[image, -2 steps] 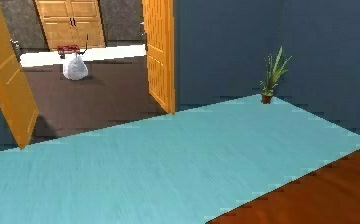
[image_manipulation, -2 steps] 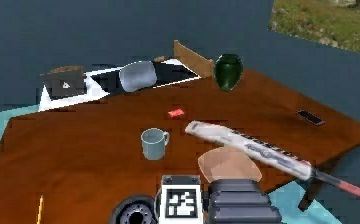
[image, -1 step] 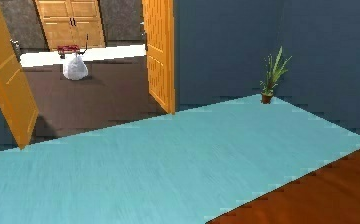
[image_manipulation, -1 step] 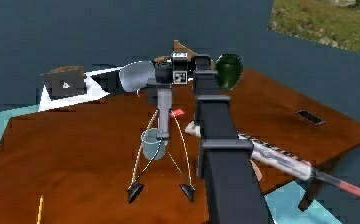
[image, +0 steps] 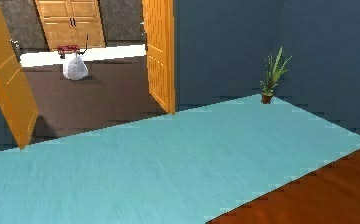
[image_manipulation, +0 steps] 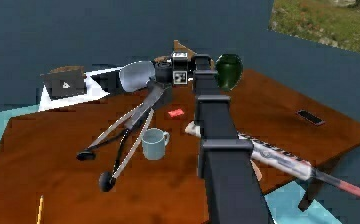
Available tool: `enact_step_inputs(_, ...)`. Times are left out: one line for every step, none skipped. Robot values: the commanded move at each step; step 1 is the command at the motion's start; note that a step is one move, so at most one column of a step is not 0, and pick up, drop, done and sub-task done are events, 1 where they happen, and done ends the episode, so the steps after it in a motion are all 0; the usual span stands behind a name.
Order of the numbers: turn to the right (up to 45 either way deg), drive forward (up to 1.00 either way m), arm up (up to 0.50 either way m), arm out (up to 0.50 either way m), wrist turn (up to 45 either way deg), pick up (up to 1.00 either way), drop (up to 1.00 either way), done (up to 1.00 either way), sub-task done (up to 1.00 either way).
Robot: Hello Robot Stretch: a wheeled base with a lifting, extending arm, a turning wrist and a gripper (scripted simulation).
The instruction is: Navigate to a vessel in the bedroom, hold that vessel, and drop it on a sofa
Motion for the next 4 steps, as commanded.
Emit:
enact_step_inputs(0.0,0.00,0.00,0.00,45.0,0.00,0.00,0.00,0.00)
enact_step_inputs(0.0,0.00,0.00,0.00,45.0,0.00,0.00,0.00,0.00)
enact_step_inputs(0.0,0.00,0.00,0.00,12.0,0.00,0.00,0.00,0.00)
enact_step_inputs(0.0,0.00,-0.30,0.00,0.0,0.00,0.00,0.00,0.00)
